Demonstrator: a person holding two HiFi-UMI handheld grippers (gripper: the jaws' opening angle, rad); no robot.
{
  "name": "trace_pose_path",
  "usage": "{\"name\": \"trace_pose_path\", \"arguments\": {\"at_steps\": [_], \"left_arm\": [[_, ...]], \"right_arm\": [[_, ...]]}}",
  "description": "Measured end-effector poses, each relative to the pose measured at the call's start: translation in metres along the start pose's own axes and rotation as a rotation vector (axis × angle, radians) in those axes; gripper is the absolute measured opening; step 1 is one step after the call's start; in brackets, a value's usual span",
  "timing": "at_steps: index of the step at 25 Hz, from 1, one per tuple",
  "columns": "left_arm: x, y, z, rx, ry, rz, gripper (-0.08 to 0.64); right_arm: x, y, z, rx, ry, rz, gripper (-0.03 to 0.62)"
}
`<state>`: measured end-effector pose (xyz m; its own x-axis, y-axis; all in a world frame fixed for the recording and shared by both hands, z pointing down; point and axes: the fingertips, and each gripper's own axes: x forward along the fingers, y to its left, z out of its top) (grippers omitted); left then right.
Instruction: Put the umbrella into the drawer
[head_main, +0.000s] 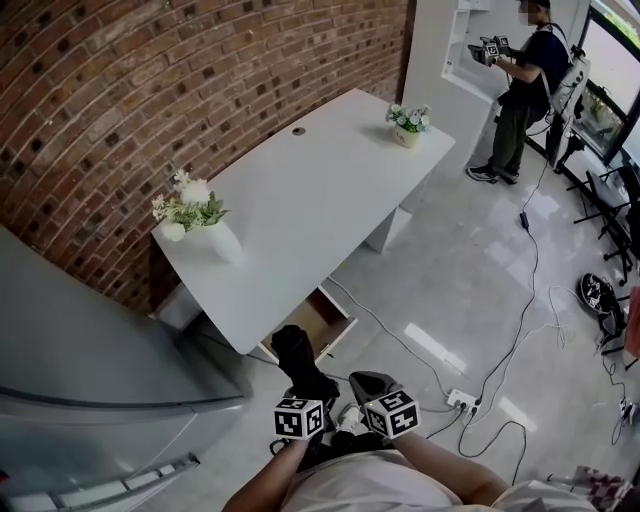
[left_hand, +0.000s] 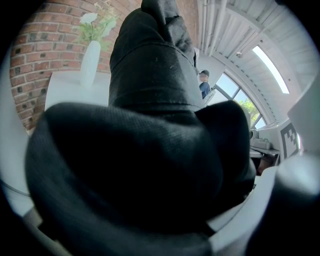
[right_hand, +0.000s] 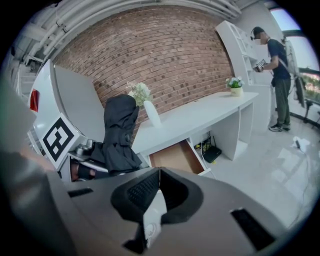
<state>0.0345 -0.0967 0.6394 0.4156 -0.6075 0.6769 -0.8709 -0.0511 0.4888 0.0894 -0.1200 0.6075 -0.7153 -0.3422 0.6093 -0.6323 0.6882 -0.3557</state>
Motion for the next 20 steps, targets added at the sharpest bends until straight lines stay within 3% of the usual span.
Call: {"name": "trace_pose_path", "arguments": {"at_steps": [7, 12, 20], "left_arm": [[0.003, 0.001, -0.002, -0.02, -0.001, 0.008, 0.233], [0.013, 0.009, -0.01, -0.085, 0.027, -0.004, 0.233], [0.039, 0.011, -0.035, -0.224, 0.155, -0.111, 0.233]], "right_arm": [[-0.003, -0.004, -0.001, -0.004, 0.004, 0.006, 0.017], [-0.004, -0.007, -0.001, -0.011, 0.004, 0.006, 0.017], [-0.005, -0.017, -0.004, -0.003, 0.019, -0.016, 0.017]]}}
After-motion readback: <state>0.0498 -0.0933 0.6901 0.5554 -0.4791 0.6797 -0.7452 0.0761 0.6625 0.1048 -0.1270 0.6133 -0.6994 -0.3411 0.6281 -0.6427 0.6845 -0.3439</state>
